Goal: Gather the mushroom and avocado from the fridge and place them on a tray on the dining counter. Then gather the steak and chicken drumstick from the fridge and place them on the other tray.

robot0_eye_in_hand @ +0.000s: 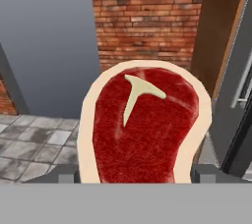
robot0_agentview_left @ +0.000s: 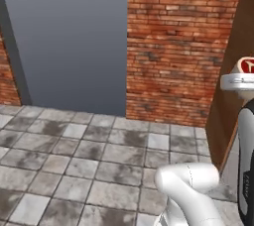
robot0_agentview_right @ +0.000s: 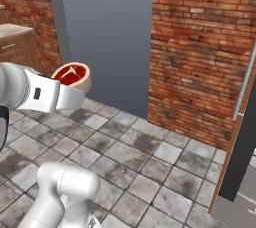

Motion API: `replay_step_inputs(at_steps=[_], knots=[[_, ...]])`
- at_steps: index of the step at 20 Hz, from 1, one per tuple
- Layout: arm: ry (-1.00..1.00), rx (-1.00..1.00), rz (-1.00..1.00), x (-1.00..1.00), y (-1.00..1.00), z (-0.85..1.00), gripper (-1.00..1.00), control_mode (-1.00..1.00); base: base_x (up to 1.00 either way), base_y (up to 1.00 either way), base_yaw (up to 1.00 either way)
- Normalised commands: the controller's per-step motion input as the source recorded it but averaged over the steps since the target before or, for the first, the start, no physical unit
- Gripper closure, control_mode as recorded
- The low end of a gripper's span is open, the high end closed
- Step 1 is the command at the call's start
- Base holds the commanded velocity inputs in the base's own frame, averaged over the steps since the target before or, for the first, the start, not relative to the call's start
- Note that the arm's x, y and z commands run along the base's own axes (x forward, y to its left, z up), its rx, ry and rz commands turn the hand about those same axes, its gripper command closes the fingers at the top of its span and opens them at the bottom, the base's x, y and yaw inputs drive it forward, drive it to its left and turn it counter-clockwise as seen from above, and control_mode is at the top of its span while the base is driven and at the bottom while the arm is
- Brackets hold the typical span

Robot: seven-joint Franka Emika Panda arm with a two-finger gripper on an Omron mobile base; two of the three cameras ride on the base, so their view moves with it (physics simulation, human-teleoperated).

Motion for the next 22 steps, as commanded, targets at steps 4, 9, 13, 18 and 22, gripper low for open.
replay_step_inputs(at_steps=[4,9,13,18,22], knots=[[0.00,0.00,0.00,0.00,0.00,0.00,1.00,1.00,0.46,0.17,0.44],[0.00,0.00,0.00,0.00,0.00,0.00,1.00,1.00,0.50,0.08,0.46],[0.00,0.00,0.00,0.00,0.00,0.00,1.00,1.00,0.62,0.00,0.47],[0.00,0.00,0.00,0.00,0.00,0.00,1.00,1.00,0.58,-0.15,0.55],[0.00,0.00,0.00,0.00,0.00,0.00,1.00,1.00,0.61,-0.15,0.56]])
